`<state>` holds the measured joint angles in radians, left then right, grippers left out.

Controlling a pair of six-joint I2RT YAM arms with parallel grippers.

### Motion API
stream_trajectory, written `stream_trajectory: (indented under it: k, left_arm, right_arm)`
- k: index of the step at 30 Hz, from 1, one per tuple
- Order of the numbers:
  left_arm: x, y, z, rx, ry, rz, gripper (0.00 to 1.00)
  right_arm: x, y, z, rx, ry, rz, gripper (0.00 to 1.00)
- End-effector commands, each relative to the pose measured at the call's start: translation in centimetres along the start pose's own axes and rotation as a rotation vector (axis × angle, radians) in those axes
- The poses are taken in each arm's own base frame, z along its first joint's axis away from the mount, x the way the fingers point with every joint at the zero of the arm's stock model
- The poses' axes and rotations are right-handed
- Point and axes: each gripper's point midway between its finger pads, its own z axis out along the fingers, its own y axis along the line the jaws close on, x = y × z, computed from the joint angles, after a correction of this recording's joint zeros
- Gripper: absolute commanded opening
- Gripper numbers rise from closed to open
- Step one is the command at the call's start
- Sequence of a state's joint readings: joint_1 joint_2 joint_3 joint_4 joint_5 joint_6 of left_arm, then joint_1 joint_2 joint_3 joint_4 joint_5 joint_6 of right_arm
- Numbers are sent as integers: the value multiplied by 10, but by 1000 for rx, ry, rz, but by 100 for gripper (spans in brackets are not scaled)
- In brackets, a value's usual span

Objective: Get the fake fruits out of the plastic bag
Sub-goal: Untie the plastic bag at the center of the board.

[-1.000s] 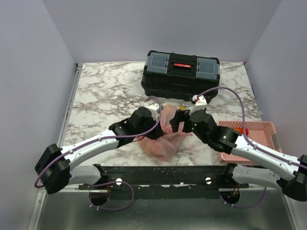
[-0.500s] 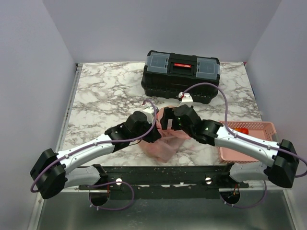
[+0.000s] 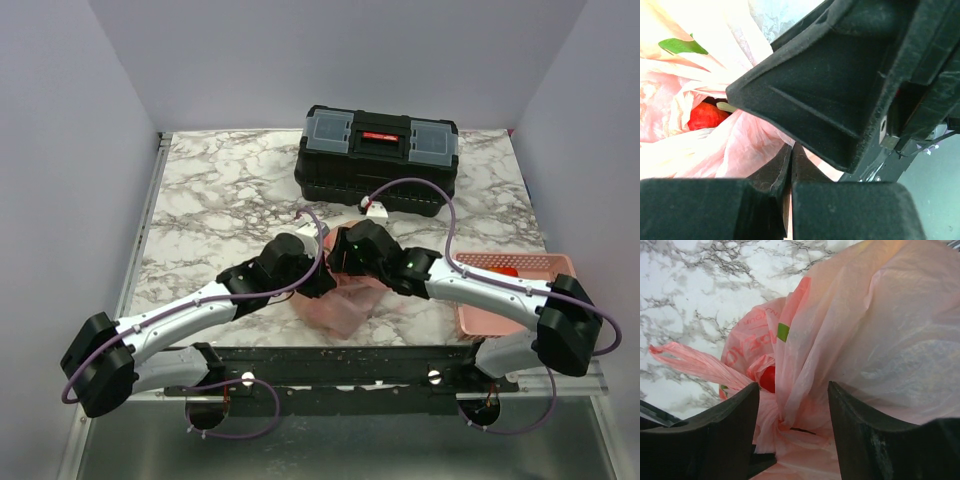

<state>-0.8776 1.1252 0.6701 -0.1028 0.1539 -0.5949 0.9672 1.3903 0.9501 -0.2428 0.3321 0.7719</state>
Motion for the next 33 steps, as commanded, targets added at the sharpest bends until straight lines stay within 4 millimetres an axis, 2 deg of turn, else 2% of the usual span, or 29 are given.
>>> stream_trajectory:
  k: [1, 5, 7, 9, 12, 15, 21, 24, 27, 31, 32, 33]
  left_arm:
    - [-4, -8, -4, 37, -18, 8, 0]
    - [-4, -9, -5, 39, -18, 9, 0]
    - [-4, -8, -5, 36, -20, 10, 0]
    - [-3, -7, -6, 32, -16, 9, 0]
    - [-3, -4, -7, 13, -19, 5, 0]
    - [-1, 9, -10, -58, -25, -20, 0]
    - [9, 40, -23, -202, -54, -61, 0]
    - [15, 45, -28, -214, -64, -72, 0]
    - [16, 38, -31, -167, -73, -63, 0]
    - [5, 14, -35, -64, -72, -18, 1]
    - [-1, 8, -38, -44, -78, -3, 7]
    - [-6, 3, -40, -32, -84, 10, 18]
  right_arm:
    - [3, -3, 8, 10, -22, 69, 55]
    - [5, -4, 13, 18, -23, 88, 41]
    - [6, -6, 15, 25, -23, 90, 36]
    - [5, -8, 17, 35, -28, 94, 27]
    - [-2, -19, 16, 72, -66, 112, 12]
    - [-14, -34, 11, 108, -104, 135, 1]
    - [-45, -71, -12, 157, -217, 196, 1]
    - [-58, -77, -27, 119, -255, 205, 1]
    - [-60, -71, -38, 39, -265, 175, 1]
    - [-56, -55, -47, -73, -249, 144, 1]
    - [-55, -52, -48, -92, -250, 143, 1]
    - [-55, -52, -49, -102, -252, 143, 1]
